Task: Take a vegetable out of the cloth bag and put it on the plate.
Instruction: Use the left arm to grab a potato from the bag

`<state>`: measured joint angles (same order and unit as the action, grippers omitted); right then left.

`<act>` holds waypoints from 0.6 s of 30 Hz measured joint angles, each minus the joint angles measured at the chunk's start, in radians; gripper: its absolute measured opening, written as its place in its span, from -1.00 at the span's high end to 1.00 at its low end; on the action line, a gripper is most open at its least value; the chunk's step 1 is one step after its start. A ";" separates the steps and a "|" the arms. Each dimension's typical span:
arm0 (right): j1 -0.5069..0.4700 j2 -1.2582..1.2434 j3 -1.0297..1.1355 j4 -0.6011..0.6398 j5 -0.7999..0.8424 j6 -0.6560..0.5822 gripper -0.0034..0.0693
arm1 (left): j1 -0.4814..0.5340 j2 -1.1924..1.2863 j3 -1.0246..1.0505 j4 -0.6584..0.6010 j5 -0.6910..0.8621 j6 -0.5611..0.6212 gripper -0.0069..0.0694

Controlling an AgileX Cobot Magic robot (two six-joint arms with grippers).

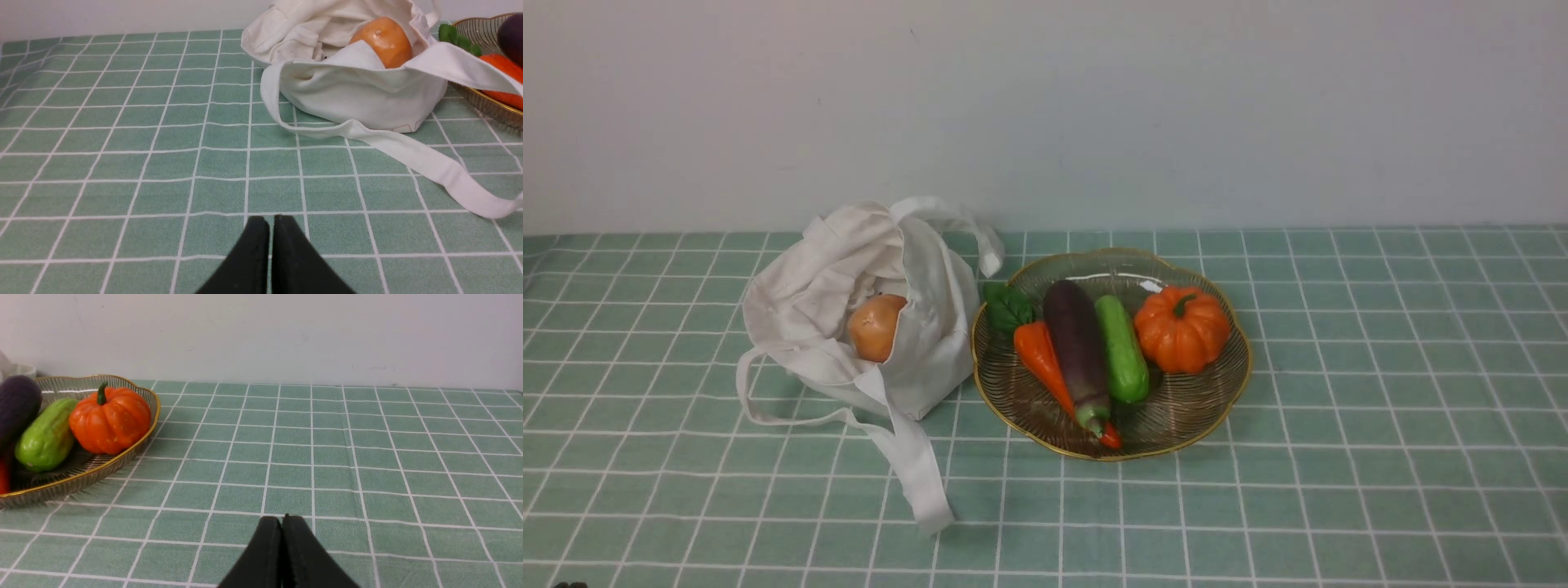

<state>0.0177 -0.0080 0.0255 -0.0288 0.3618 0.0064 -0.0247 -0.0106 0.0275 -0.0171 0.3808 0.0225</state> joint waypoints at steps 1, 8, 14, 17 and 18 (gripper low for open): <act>0.000 0.000 0.000 0.000 0.000 0.000 0.95 | 0.000 0.000 0.000 0.000 0.000 0.000 0.83; 0.000 0.000 0.000 0.000 0.000 0.000 0.95 | 0.000 0.000 0.000 -0.114 0.000 -0.071 0.83; 0.000 0.000 0.000 0.000 0.000 0.000 0.95 | 0.000 0.000 0.001 -0.606 0.008 -0.341 0.83; 0.000 0.000 0.000 0.000 0.000 0.000 0.95 | 0.000 0.000 0.001 -0.853 0.005 -0.420 0.83; 0.000 0.000 0.000 0.000 0.000 0.000 0.95 | 0.000 0.000 0.001 -0.895 0.004 -0.420 0.83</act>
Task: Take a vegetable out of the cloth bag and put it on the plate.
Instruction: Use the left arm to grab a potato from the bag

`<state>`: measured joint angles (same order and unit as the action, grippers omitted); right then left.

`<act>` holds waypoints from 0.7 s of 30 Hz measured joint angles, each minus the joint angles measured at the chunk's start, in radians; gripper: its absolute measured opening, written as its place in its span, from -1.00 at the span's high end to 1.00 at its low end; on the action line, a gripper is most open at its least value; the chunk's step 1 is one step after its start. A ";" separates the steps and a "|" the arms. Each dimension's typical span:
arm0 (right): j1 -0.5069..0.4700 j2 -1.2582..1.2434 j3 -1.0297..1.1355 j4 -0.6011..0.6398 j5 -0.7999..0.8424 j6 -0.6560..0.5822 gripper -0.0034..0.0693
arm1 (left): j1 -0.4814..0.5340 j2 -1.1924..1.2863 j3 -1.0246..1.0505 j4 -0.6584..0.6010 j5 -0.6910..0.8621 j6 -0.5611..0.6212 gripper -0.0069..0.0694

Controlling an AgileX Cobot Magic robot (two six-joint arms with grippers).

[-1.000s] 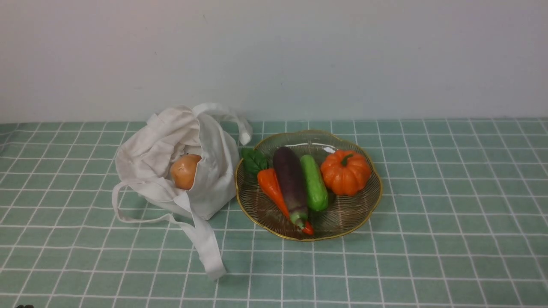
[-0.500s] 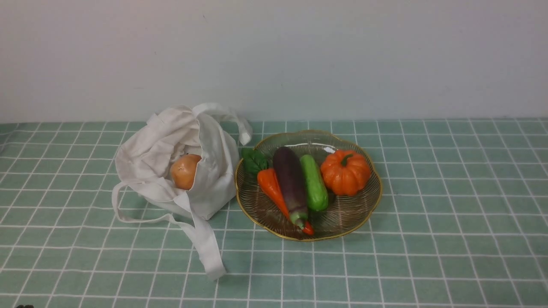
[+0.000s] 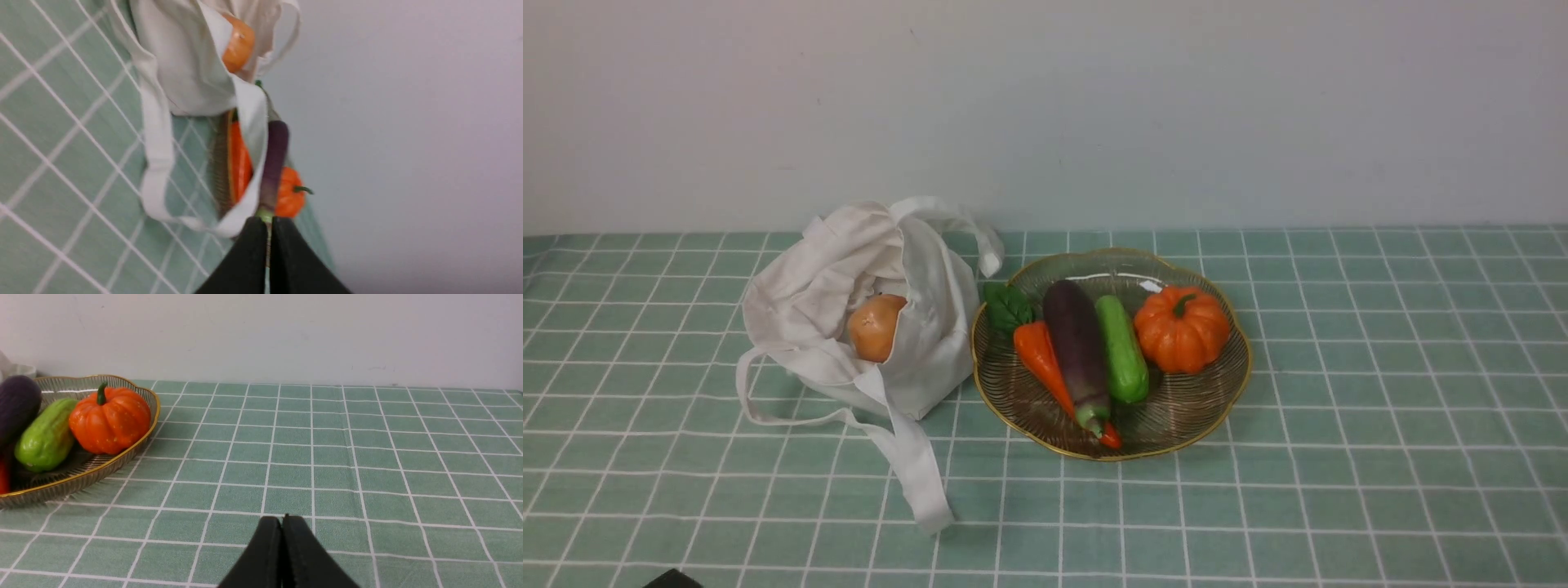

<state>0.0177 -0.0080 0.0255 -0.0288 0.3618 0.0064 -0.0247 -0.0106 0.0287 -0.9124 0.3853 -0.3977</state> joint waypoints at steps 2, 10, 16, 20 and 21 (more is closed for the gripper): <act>0.000 0.000 0.000 0.000 0.000 0.000 0.95 | 0.000 0.000 0.000 -0.044 -0.009 0.013 0.83; 0.000 0.000 0.000 0.000 0.000 0.000 0.95 | 0.000 0.064 -0.204 -0.076 0.033 0.233 0.84; 0.000 0.000 0.000 0.000 0.000 0.000 0.95 | -0.002 0.496 -0.499 0.146 0.406 0.398 0.84; 0.000 0.000 0.000 0.000 0.000 0.000 0.95 | -0.003 0.821 -0.665 0.353 0.534 0.426 0.83; 0.000 0.000 0.000 0.000 0.000 0.000 0.95 | -0.003 0.883 -0.705 0.390 0.535 0.426 0.82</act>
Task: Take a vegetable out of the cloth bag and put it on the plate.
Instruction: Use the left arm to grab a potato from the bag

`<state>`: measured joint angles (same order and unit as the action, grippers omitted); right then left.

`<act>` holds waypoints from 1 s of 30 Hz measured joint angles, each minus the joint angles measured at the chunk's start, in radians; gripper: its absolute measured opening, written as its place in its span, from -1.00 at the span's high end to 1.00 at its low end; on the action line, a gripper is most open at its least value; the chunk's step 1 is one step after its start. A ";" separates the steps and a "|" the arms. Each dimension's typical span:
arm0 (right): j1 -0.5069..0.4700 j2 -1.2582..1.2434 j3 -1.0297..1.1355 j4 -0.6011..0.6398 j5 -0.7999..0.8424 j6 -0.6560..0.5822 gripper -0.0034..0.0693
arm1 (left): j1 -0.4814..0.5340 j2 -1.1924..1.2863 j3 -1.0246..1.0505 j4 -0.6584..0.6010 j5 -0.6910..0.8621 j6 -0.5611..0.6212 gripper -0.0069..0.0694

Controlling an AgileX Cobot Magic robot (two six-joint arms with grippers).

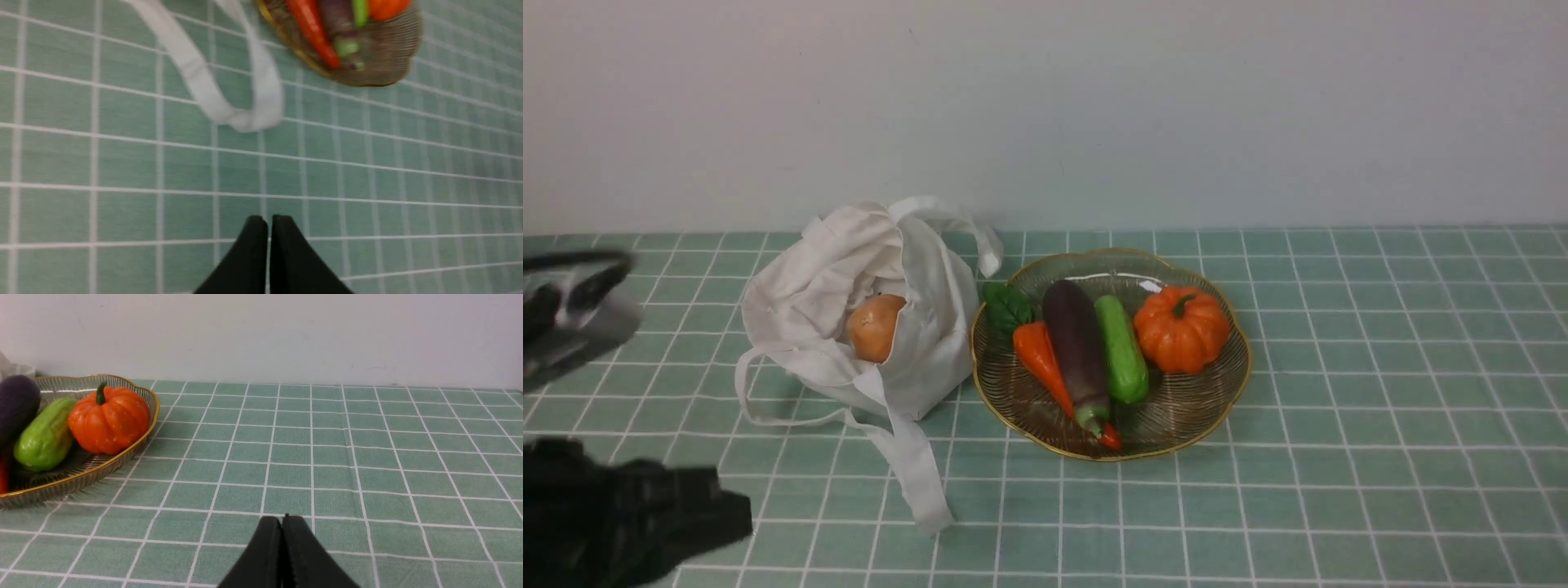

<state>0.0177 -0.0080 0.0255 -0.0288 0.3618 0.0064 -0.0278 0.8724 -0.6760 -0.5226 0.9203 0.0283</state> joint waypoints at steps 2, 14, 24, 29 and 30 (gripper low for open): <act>0.000 0.000 0.000 0.000 0.000 0.000 0.95 | 0.000 0.104 -0.084 0.056 0.000 -0.001 0.78; 0.000 0.000 0.000 0.000 0.000 0.000 0.95 | -0.001 0.778 -0.621 0.155 0.048 0.011 -0.17; 0.000 0.000 0.000 0.000 0.000 0.000 0.95 | -0.002 1.076 -0.862 0.099 0.048 0.022 -0.62; 0.000 0.000 0.000 0.000 0.000 0.000 0.95 | -0.019 1.153 -0.911 0.064 0.045 0.052 -0.63; 0.000 0.000 0.000 0.000 0.000 0.000 0.95 | -0.023 1.157 -0.912 0.064 0.044 0.054 -0.63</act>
<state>0.0177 -0.0080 0.0255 -0.0288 0.3618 0.0064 -0.0510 2.0292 -1.5884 -0.4591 0.9646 0.0827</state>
